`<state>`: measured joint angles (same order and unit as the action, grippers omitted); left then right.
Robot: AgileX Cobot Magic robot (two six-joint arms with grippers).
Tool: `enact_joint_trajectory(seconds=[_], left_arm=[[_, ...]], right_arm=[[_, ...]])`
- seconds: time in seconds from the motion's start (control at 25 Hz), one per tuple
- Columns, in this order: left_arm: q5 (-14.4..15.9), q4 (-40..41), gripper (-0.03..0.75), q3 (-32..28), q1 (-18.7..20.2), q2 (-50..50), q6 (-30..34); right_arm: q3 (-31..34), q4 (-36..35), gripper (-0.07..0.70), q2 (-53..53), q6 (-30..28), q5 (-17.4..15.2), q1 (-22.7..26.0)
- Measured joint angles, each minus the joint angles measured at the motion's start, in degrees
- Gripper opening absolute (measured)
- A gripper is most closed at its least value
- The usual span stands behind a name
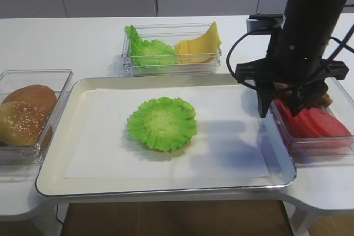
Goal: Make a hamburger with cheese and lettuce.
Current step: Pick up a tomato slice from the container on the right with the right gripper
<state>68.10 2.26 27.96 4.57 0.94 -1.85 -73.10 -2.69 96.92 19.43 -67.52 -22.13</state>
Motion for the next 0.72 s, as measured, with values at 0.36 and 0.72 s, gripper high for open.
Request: enact_joint_trajectory(seconds=[0.36,0.72], left_arm=[[0.0,0.0,0.342,0.0,0.0,0.0,0.0],[0.0,0.0,0.342,0.0,0.0,0.0,0.0]], right_arm=[[0.0,0.7,0.376,0.0,0.0,-0.9,0.0],[0.0,1.2,0.356,0.0,0.0,-0.9,0.0]])
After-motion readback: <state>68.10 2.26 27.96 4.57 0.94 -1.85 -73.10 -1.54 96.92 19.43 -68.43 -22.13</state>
